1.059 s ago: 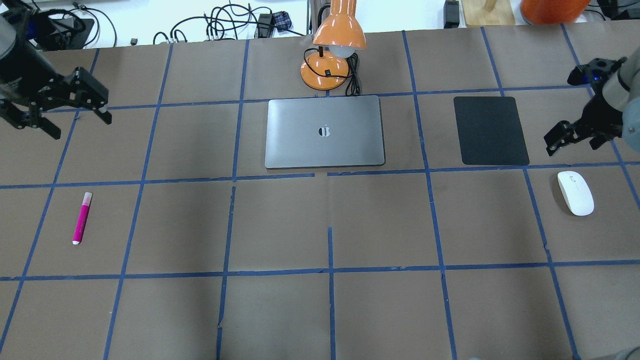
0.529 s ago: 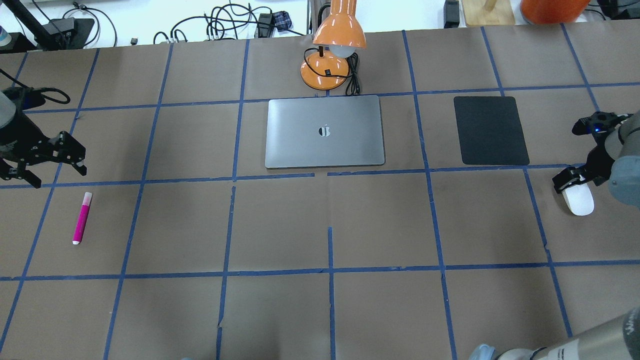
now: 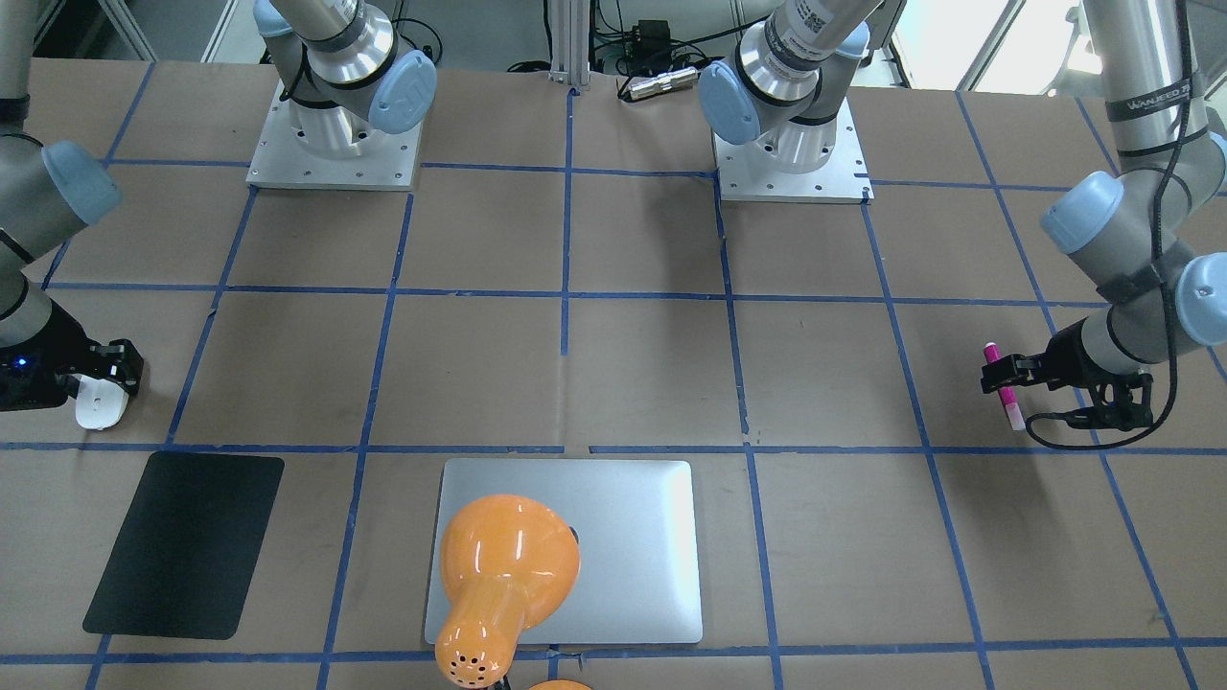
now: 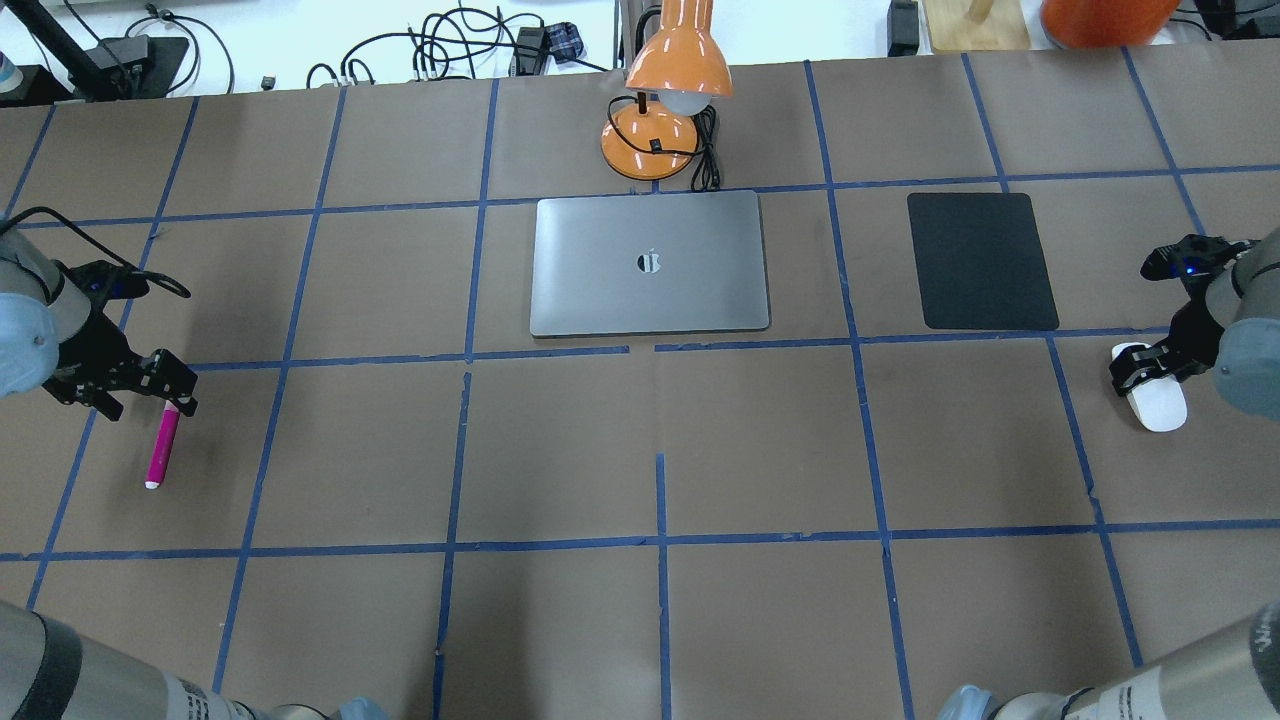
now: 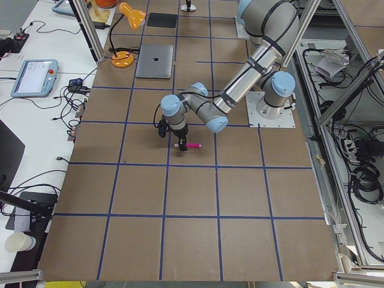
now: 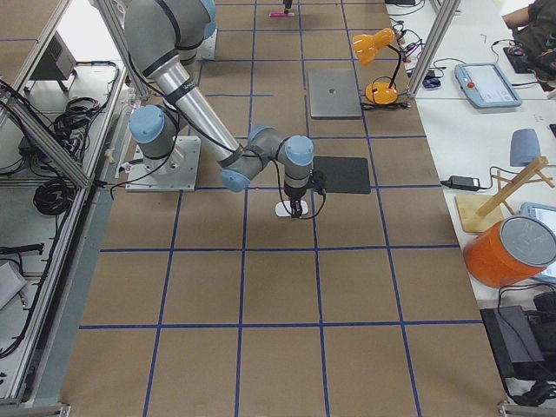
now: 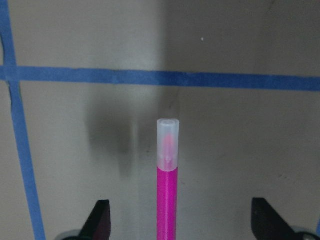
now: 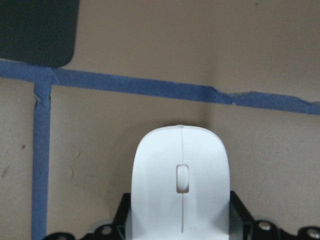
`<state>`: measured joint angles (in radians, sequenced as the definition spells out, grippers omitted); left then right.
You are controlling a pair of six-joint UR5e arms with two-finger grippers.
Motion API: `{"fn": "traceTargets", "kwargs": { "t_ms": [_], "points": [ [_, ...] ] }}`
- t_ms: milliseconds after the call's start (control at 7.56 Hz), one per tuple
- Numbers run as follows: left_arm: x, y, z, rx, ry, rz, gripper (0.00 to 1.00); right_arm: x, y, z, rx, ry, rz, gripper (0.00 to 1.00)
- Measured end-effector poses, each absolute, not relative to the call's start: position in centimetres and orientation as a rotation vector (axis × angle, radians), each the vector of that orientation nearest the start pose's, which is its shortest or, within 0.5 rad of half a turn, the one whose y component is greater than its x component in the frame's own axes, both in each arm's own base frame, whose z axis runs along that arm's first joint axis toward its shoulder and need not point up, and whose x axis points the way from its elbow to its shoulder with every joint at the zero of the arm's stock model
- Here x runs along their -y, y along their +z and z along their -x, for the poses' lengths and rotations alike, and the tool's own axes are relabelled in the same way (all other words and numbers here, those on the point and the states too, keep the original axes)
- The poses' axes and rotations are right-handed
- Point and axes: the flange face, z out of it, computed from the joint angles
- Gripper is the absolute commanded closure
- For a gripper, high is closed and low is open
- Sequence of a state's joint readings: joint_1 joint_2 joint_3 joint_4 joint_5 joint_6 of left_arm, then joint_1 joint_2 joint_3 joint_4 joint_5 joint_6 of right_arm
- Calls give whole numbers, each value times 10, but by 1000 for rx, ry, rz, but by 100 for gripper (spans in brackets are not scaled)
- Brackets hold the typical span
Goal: Place pen and mouse around notebook
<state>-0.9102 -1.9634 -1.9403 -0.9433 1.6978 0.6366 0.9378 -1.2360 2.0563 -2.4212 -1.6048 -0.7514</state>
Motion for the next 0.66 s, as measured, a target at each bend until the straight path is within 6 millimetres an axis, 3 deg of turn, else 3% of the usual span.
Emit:
{"fn": "traceTargets", "kwargs": {
  "t_ms": [132, 265, 397, 529, 662],
  "points": [
    [488, 167, -231, -3109, 280, 15, 12, 498, 195, 191, -3187, -57, 152, 86],
    [483, 163, -230, -3113, 282, 13, 35, 517, 216, 175, -3187, -116, 115, 86],
    [482, 162, -230, -3115, 285, 12, 81, 548, 241, 145, -3182, -151, 93, 86],
    [481, 164, -230, -3113, 283, 11, 100, 586, 260, 113, -3170, -172, 60, 85],
    [481, 166, -230, -3110, 281, 11, 100, 629, 259, 85, -3160, -169, 41, 82]
  ]
}}
